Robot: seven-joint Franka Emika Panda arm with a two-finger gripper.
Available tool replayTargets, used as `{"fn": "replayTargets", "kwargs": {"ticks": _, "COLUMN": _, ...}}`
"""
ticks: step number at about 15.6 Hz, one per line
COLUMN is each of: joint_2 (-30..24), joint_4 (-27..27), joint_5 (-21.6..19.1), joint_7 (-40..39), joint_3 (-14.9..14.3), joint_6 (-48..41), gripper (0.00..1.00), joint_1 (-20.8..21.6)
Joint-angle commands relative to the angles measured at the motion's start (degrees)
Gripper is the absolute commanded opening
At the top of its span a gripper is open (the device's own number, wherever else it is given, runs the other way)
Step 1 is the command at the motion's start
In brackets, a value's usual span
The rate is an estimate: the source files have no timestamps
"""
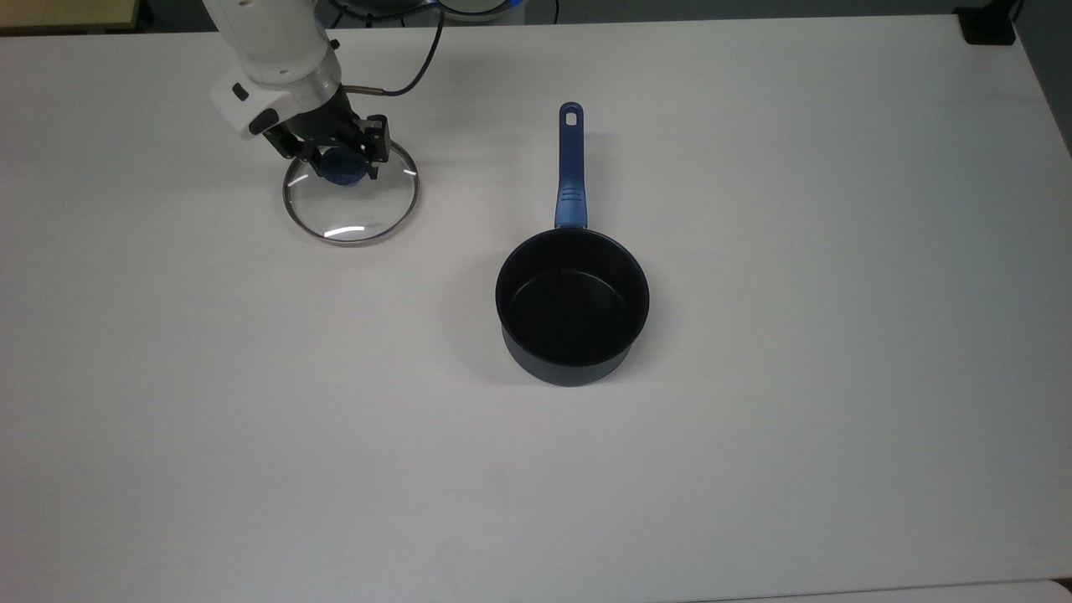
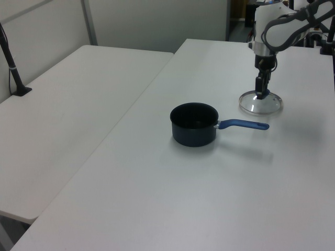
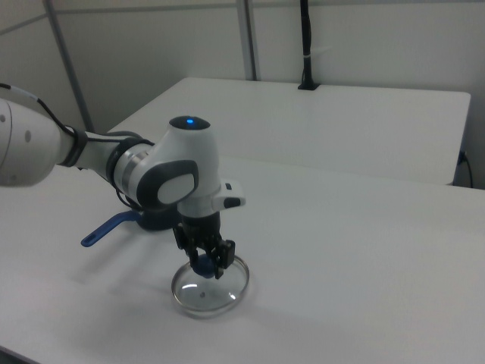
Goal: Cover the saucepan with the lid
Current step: 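Lift the glass lid and carry it over the black saucepan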
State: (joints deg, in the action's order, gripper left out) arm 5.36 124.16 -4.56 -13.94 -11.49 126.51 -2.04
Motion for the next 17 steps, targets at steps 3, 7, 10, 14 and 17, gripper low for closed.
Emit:
{"fn": "replayTargets", "kwargs": {"ticks": 3, "joint_2": -0.8, "joint_4": -15.4, "joint_5": -0.9, "joint_7": 12.9, "joint_3": 5.7, "joint_6": -10.6, "gripper": 0.45, "joint_1": 0.6}}
{"fn": "replayTargets", "kwargs": {"ticks": 7, "joint_2": 4.5, "joint_4": -27.4, "joint_5": -0.8, "joint_7": 29.4, "joint_3": 10.1, "joint_6": -12.6, "gripper": 0.45, "joint_1": 0.8}}
{"fn": "replayTargets", "kwargs": {"ticks": 10, "joint_2": 13.2, "joint_4": -38.1, "joint_5": 0.9, "joint_7": 41.9, "joint_3": 10.4, "joint_6": -18.0, "gripper": 0.45, "joint_1": 5.8}}
{"fn": "replayTargets", "kwargs": {"ticks": 14, "joint_2": 15.6, "joint_4": -39.5, "joint_5": 1.0, "joint_7": 48.7, "joint_3": 10.4, "joint_6": -19.3, "gripper": 0.45, "joint_1": 9.9}}
{"fn": "replayTargets", "kwargs": {"ticks": 17, "joint_2": 18.4, "joint_4": -41.6, "joint_5": 1.0, "joint_7": 53.8, "joint_3": 10.4, "joint_6": -18.8, "gripper": 0.45, "joint_1": 11.7}}
